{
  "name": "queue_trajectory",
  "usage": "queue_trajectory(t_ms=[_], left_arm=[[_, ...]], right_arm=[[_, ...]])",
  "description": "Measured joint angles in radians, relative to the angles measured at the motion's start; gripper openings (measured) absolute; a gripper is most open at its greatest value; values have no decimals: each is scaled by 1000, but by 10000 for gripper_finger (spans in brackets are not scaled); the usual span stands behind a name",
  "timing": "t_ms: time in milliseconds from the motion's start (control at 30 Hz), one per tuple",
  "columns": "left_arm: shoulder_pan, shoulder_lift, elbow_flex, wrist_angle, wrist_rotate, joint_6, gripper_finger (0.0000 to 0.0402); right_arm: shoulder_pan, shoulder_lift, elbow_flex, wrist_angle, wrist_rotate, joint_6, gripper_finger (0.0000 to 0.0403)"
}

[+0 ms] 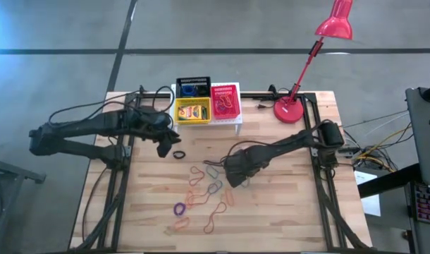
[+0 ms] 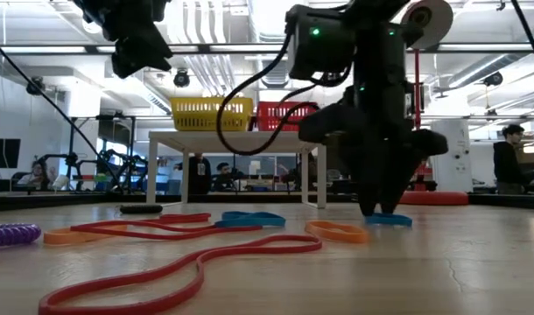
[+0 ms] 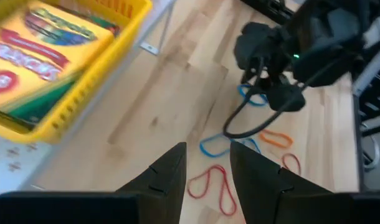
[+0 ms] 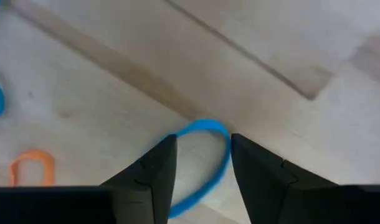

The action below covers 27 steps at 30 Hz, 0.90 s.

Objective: Pick & Place Office Desk Supplies
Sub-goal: Put the blue rubber band into the red basket on the shelf

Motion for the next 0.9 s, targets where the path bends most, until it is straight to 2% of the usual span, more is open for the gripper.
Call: queue_trajectory(t_ms=[167, 367, 600, 900], left_arm=[[-2, -11, -9, -1, 33, 1, 128], [-2, -21, -10, 1, 68, 9, 128], [-2, -44, -13, 6, 90, 46, 128], [-2, -36, -18, 105, 88, 91, 128]], right_arm=[[-7, 35, 33, -3, -27, -52, 105], [-6, 36, 42, 8, -22, -55, 18], [-7, -62, 99, 5, 0, -68, 9], [-21, -150, 248, 74, 90, -281, 9]])
